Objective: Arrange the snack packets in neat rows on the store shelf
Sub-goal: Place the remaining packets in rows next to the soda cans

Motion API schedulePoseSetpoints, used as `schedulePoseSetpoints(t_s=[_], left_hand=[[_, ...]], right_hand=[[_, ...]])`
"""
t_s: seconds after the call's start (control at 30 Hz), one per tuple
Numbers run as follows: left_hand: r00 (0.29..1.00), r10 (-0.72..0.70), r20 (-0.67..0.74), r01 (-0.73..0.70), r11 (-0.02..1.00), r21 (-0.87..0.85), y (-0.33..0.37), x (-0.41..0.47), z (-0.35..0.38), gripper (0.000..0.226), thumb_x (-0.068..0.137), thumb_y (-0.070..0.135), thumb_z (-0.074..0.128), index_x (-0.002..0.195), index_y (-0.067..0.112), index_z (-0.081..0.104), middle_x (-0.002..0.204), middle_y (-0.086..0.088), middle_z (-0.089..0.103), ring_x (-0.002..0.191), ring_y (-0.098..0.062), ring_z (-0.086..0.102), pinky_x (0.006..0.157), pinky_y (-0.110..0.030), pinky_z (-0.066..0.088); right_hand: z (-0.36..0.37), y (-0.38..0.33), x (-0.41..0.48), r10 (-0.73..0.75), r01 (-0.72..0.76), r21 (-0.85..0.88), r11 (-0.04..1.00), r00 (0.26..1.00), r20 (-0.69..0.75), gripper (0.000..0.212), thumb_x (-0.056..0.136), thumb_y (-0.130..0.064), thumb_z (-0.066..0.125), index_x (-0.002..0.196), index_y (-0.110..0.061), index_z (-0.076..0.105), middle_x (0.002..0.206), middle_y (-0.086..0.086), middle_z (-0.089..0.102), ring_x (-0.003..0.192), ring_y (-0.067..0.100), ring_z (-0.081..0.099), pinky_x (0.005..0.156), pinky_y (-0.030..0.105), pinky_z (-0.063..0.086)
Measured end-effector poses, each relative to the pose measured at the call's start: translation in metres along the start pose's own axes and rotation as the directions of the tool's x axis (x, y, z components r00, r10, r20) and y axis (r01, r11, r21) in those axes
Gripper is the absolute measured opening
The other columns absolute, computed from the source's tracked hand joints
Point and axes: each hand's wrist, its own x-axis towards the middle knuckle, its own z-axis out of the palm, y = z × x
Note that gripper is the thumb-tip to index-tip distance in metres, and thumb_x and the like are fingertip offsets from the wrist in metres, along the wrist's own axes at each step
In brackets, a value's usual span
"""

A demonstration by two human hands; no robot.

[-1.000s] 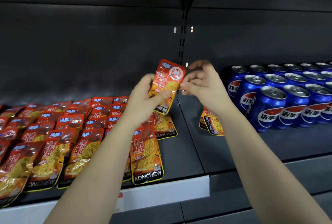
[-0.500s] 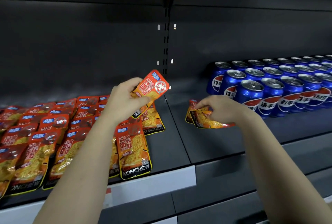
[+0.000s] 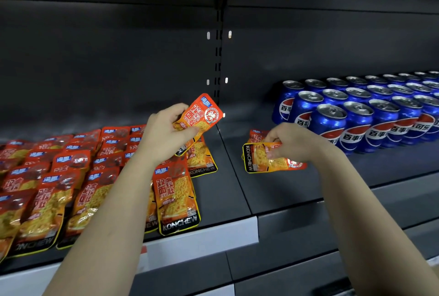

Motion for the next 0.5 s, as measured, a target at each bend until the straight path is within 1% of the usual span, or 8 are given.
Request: schedulePoseSetpoints(t_s=[0.03, 0.1, 0.2, 0.27, 0.33, 0.4, 0.47, 0.5], left_hand=[[1.000, 0.000, -0.011, 0.000, 1.000, 0.003, 0.000, 0.000, 0.000, 0.021, 0.085, 0.029, 0.071, 0.103, 0.027, 0.060, 0.095, 0.016, 0.066, 0.089, -0.002, 0.063, 0.071, -0.023, 0.049], [1.000, 0.002, -0.027, -0.002, 1.000, 0.001, 0.000, 0.001, -0.001, 0.022, 0.085, 0.030, 0.070, 0.105, 0.026, 0.060, 0.097, 0.015, 0.066, 0.089, -0.002, 0.063, 0.071, -0.021, 0.048], [0.998, 0.004, -0.055, -0.005, 1.000, -0.002, 0.000, 0.001, -0.001, 0.022, 0.086, 0.030, 0.069, 0.105, 0.026, 0.059, 0.096, 0.016, 0.065, 0.089, 0.001, 0.061, 0.070, -0.018, 0.046], [0.996, 0.003, -0.085, -0.004, 1.000, -0.014, -0.001, 0.002, -0.002, 0.021, 0.086, 0.030, 0.069, 0.103, 0.025, 0.059, 0.092, 0.018, 0.064, 0.087, 0.002, 0.060, 0.070, -0.017, 0.045], [0.993, -0.003, -0.114, 0.001, 1.000, -0.020, -0.001, 0.002, -0.003, 0.019, 0.086, 0.029, 0.069, 0.102, 0.026, 0.058, 0.090, 0.020, 0.062, 0.085, 0.004, 0.060, 0.069, -0.016, 0.044], [0.990, -0.013, -0.139, 0.009, 1.000, -0.028, -0.001, 0.002, -0.005, 0.020, 0.086, 0.029, 0.069, 0.102, 0.029, 0.057, 0.089, 0.022, 0.061, 0.085, 0.004, 0.059, 0.068, -0.016, 0.044], [0.989, -0.019, -0.148, 0.014, 0.999, -0.032, -0.002, 0.002, -0.007, 0.021, 0.086, 0.030, 0.069, 0.103, 0.030, 0.056, 0.089, 0.022, 0.060, 0.085, 0.004, 0.059, 0.068, -0.015, 0.044], [0.989, -0.017, -0.147, 0.014, 1.000, -0.024, -0.002, 0.002, -0.008, 0.021, 0.086, 0.030, 0.069, 0.103, 0.030, 0.055, 0.088, 0.022, 0.059, 0.085, 0.004, 0.059, 0.068, -0.015, 0.043]], right_hand=[[-0.001, -0.002, 0.001, -0.018, 0.019, 0.021, 1.000, 0.999, -0.029, 0.029, 0.085, -0.024, 0.072, 0.112, -0.013, 0.069, 0.108, -0.001, 0.064, 0.103, 0.015, 0.060, 0.082, 0.026, 0.044], [-0.003, -0.007, 0.003, -0.049, 0.052, 0.045, 0.998, 0.996, -0.071, 0.018, 0.089, -0.024, 0.066, 0.105, -0.014, 0.066, 0.100, -0.001, 0.064, 0.099, 0.018, 0.061, 0.079, 0.030, 0.045], [-0.003, -0.013, 0.010, -0.054, 0.066, 0.116, 0.991, 0.993, -0.104, 0.010, 0.098, -0.027, 0.053, 0.103, -0.020, 0.050, 0.097, 0.008, 0.064, 0.093, 0.026, 0.061, 0.080, 0.039, 0.047], [0.000, -0.018, 0.016, -0.027, 0.060, 0.261, 0.963, 0.991, -0.131, 0.009, 0.101, -0.030, 0.046, 0.105, -0.023, 0.042, 0.096, 0.009, 0.064, 0.090, 0.026, 0.062, 0.080, 0.040, 0.048], [0.006, -0.025, 0.023, 0.020, 0.065, 0.499, 0.864, 0.986, -0.163, 0.012, 0.102, -0.030, 0.046, 0.110, -0.021, 0.046, 0.099, 0.007, 0.067, 0.091, 0.023, 0.065, 0.083, 0.040, 0.051], [0.012, -0.033, 0.030, 0.107, 0.025, 0.707, 0.707, 0.984, -0.141, 0.016, 0.101, -0.028, 0.049, 0.115, -0.020, 0.050, 0.101, 0.004, 0.067, 0.088, 0.018, 0.066, 0.077, 0.037, 0.056], [0.019, -0.041, 0.038, 0.150, -0.043, 0.815, 0.577, 0.987, -0.055, 0.022, 0.097, -0.027, 0.057, 0.117, -0.021, 0.050, 0.101, 0.003, 0.067, 0.086, 0.015, 0.067, 0.070, 0.034, 0.057], [0.021, -0.043, 0.042, 0.140, -0.076, 0.849, 0.523, 0.990, 0.002, 0.028, 0.094, -0.026, 0.062, 0.119, -0.022, 0.050, 0.102, 0.003, 0.067, 0.087, 0.016, 0.068, 0.070, 0.034, 0.057]])
